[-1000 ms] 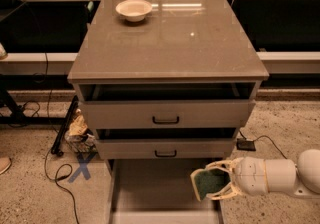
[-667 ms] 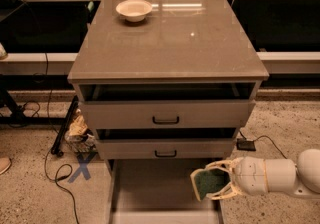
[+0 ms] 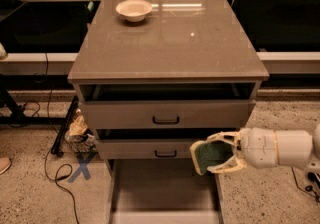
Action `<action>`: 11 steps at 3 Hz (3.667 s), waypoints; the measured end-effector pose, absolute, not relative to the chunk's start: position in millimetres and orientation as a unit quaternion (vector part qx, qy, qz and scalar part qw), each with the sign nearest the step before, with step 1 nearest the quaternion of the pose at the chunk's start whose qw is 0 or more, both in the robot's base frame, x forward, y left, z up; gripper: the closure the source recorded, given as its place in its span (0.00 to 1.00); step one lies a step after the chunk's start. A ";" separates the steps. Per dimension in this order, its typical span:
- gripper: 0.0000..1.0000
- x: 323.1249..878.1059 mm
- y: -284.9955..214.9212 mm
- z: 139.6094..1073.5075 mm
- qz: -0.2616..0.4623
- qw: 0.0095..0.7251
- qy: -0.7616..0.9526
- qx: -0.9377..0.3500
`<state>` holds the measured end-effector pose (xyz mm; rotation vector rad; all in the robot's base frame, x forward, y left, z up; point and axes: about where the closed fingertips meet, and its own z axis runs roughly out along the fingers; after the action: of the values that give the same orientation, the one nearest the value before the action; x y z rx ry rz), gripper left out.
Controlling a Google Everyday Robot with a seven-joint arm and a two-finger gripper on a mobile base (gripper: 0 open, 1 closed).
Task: Pick sponge from bottom drawer and place on counter
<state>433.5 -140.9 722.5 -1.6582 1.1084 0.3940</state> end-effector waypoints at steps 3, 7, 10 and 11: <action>1.00 457.6 -134.1 806.2 0.140 0.556 0.414 -0.707; 1.00 622.9 -144.9 978.0 0.058 0.636 0.443 -0.629; 1.00 723.4 -71.7 958.0 0.093 0.581 0.510 -0.628; 1.00 742.1 -45.2 937.9 0.139 0.578 0.534 -0.601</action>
Offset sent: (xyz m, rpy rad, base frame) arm 0.0061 0.0071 0.0512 -0.0094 -0.0644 0.0398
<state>742.1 -45.2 937.9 -1.4060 1.2488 0.3241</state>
